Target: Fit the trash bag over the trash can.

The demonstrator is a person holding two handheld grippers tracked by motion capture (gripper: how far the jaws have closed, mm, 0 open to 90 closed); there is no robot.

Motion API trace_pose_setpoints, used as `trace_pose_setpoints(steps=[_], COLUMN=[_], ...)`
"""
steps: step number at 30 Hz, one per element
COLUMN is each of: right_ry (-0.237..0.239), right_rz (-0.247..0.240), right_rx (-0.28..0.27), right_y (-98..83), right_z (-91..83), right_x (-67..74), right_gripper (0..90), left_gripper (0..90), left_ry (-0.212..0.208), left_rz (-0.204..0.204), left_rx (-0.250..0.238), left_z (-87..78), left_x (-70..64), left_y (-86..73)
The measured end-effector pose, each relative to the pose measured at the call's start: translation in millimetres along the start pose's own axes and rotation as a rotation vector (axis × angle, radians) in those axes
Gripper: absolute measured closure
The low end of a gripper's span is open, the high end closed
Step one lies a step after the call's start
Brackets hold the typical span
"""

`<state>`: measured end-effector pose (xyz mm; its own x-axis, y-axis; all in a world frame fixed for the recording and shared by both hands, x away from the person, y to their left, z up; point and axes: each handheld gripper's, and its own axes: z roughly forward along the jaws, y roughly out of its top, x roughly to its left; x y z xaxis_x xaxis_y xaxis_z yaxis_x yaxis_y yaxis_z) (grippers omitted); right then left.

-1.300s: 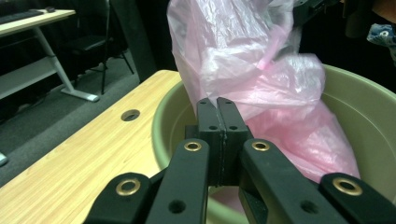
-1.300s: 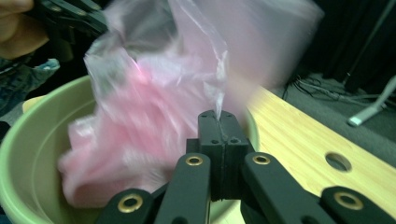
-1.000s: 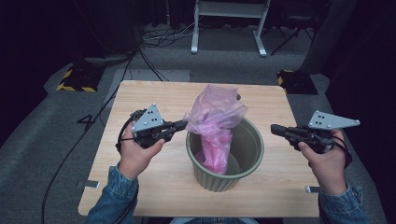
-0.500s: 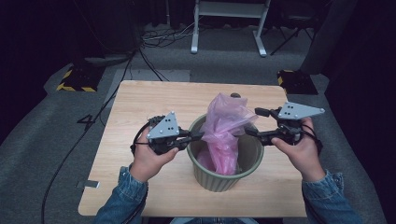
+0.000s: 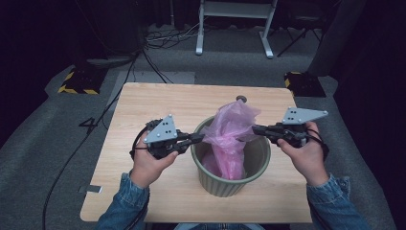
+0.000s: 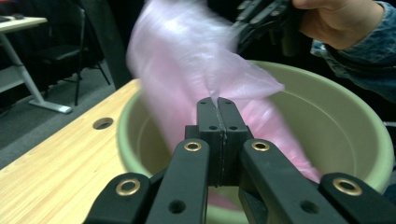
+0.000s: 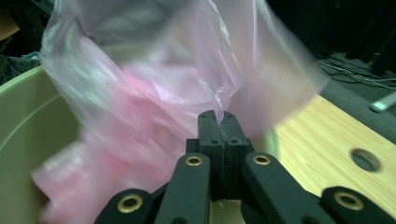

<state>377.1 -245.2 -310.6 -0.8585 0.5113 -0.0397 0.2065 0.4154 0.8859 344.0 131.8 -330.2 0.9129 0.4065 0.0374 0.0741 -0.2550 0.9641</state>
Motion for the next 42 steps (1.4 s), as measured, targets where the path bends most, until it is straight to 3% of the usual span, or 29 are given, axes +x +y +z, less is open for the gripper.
trace_pose_setpoints(steps=[11, 12, 16, 17, 20, 24, 28, 31, 32, 34, 42], right_ry=[-0.046, -0.067, -0.065, -0.065, -0.057, -0.052, -0.045, -0.055, -0.061, -0.078, -0.073], right_rz=[0.025, 0.027, 0.042, 0.037, 0.031, 0.025, 0.032, 0.039, 0.043, 0.049, 0.064], right_rx=[-0.022, -0.014, -0.025, -0.023, -0.022, -0.032, -0.041, -0.061, -0.065, -0.084, -0.09], right_y=[-5.7, -7.6, -12.3, -13.0, -10.8, -6.6, -3.9, 1.4, 2.5, 5.8, 10.8], right_z=[-33.9, -37.3, -42.2, -43.5, -42.8, -40.7, -38.4, -35.1, -35.1, -36.4, -30.3], right_x=[1.4, 1.7, 0.4, 2.4, 6.6, 9.5, 9.8, 10.7, 10.8, 9.2, 10.8], right_gripper=[90.0, 90.0, 90.0, 90.0, 90.0, 90.0, 90.0, 90.0, 90.0, 90.0, 90.0], left_gripper=[90.0, 90.0, 89.9, 84.6, 54.6, 36.0, 31.8, 29.3, 28.8, 27.4, 25.4], left_ry=[0.033, 0.048, 0.036, 0.028, 0.02, -0.031, -0.046, -0.09, -0.125, -0.139, -0.113], left_rz=[-0.003, -0.005, -0.017, -0.022, 0.023, 0.075, 0.11, 0.151, 0.175, 0.182, 0.222], left_rx=[0.001, 0.001, -0.006, -0.007, -0.024, 0.001, 0.029, 0.05, 0.056, 0.062, 0.05], left_z=[-8.6, -10.3, -12.4, -12.0, -3.8, 8.0, 18.0, 31.5, 36.9, 39.1, 50.5], left_x=[-0.4, 0.3, 2.0, 2.3, -2.0, -9.7, -13.1, -19.3, -24.2, -27.5, -43.6], left_y=[0.1, -0.4, -1.1, -1.1, 1.7, 4.2, 6.0, 8.4, 9.4, 9.4, 18.6])
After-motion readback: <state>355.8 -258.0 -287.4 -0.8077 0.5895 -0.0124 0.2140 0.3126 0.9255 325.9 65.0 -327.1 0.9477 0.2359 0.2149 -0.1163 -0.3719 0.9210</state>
